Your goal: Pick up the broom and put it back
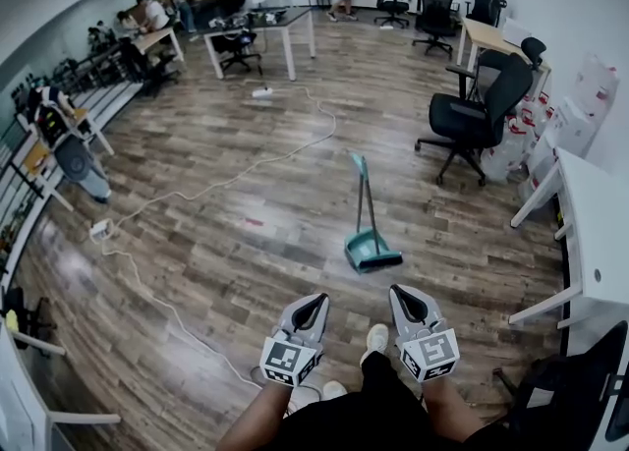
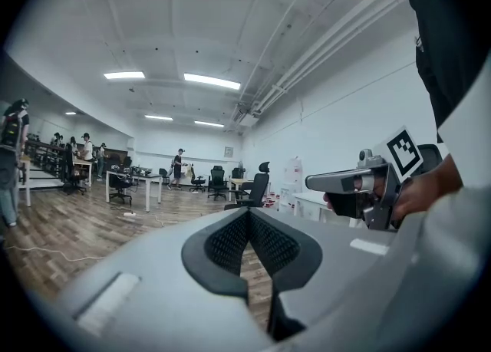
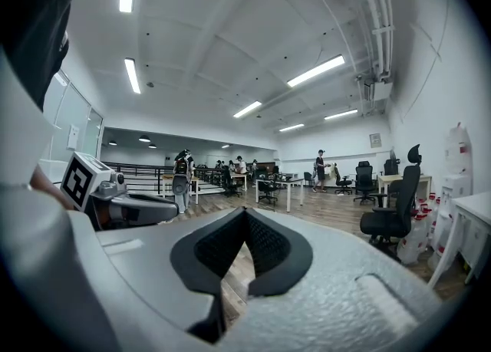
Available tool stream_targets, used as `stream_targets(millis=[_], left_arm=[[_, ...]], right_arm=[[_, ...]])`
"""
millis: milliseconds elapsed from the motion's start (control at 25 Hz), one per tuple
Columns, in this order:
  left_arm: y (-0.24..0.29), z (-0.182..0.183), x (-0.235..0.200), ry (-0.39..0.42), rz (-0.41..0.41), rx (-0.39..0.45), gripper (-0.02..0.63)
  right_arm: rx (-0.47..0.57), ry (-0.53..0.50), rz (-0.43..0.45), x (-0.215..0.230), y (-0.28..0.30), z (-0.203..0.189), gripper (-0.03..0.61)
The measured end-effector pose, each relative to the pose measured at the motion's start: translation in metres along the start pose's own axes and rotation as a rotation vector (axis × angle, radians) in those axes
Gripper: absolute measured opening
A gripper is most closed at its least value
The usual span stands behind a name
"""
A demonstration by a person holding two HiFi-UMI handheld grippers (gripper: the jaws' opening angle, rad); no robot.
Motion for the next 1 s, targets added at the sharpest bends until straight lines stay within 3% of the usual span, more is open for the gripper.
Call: stream_targets(millis=[280, 720, 1000], left_arm=[[0.030, 0.019, -0.015, -0.016, 0.051, -0.027, 0.017], [0.120, 0.037, -0.054, -0.054, 0.092, -0.030, 0.017], [0.173, 0.050, -0.067, -0.034, 0.115, -0.023, 0.017]], right_arm=[[-0.003, -0.027, 0.043, 0.027, 0.046, 0.000, 0.003], [-0.032, -0.040, 0.123, 0.098, 0.119, -0.013, 0.003], [-0.039, -0.053, 0.164, 0.141, 0.157, -0.022, 0.003]])
Point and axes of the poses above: the fingertips, and each gripper's own axes: y forward along the fingers, x to its right, z out of its top, the point moved 9 cm from there along -y, backward along the fingers, and after that the axes turned 13 degrees about -y, right-handed, at the moved point
